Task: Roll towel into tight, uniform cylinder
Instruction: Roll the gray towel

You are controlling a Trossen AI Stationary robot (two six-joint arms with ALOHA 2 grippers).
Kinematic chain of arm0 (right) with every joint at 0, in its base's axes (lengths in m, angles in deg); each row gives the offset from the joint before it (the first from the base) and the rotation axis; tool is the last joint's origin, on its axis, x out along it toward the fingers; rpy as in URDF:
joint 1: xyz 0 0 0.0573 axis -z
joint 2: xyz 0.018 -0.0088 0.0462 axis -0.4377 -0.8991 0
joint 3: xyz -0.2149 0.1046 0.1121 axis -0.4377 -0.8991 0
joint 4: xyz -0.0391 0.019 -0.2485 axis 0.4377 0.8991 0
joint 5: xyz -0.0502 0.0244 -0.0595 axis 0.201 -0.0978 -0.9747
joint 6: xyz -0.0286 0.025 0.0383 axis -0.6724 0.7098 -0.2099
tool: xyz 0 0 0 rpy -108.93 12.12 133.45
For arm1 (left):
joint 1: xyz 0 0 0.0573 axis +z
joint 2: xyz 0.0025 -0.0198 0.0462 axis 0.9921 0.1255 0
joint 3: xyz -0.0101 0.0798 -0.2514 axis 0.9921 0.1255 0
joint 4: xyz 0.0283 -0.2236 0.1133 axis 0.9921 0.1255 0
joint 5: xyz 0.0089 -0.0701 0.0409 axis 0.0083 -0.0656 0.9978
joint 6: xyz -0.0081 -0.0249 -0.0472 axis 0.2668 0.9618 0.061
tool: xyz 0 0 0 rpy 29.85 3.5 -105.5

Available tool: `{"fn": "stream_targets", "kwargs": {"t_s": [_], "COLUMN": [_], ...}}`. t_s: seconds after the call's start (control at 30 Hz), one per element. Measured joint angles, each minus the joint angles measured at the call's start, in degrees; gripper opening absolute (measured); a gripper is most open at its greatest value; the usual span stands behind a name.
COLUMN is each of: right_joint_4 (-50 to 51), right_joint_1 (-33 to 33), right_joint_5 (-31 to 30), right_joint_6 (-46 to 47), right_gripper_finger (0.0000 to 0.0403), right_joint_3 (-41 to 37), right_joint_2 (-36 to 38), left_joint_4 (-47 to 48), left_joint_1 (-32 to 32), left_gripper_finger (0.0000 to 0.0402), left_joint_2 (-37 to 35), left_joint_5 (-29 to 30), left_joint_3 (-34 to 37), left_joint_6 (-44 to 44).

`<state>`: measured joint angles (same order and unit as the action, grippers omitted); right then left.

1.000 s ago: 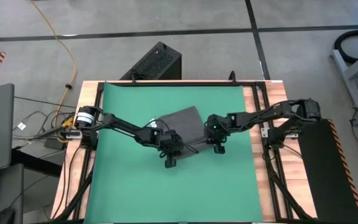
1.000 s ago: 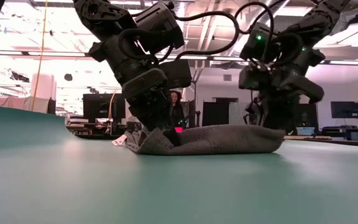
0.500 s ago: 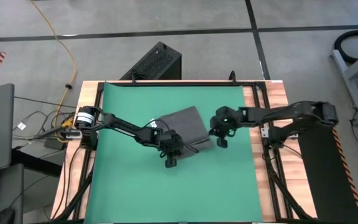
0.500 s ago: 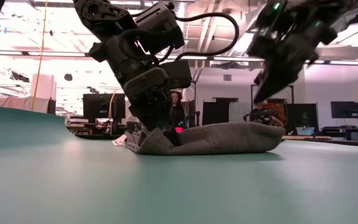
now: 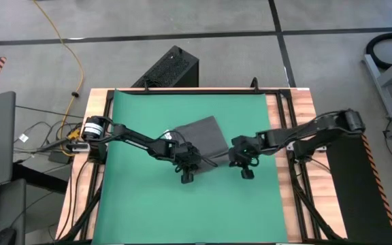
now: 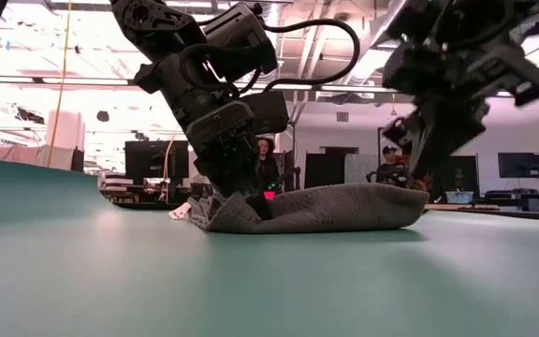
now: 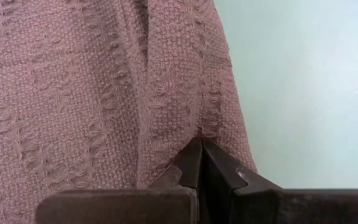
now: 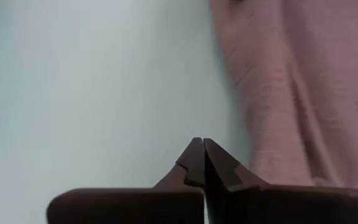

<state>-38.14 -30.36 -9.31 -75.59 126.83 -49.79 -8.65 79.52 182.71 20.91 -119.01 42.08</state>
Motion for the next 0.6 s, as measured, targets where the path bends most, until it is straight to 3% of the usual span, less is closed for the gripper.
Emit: {"fn": "stream_targets", "kwargs": {"t_s": [0.23,0.6], "right_joint_4": [-2.5,-2.79], "right_joint_1": [2.95,10.58], "right_joint_5": [-0.05,0.32], "right_joint_6": [-2.16,-6.6], "right_gripper_finger": [0.002,0.0017], "right_joint_3": [0.0,2.29], "right_joint_2": [-5.54,-6.18], "left_joint_4": [0.0,0.02], "left_joint_1": [0.02,0.02], "left_gripper_finger": [0.0,0.0], "left_joint_2": [0.0,0.0], "left_joint_5": [-0.36,-0.42], "left_joint_3": [0.0,0.0], "left_joint_6": [-0.19,-1.49]}}
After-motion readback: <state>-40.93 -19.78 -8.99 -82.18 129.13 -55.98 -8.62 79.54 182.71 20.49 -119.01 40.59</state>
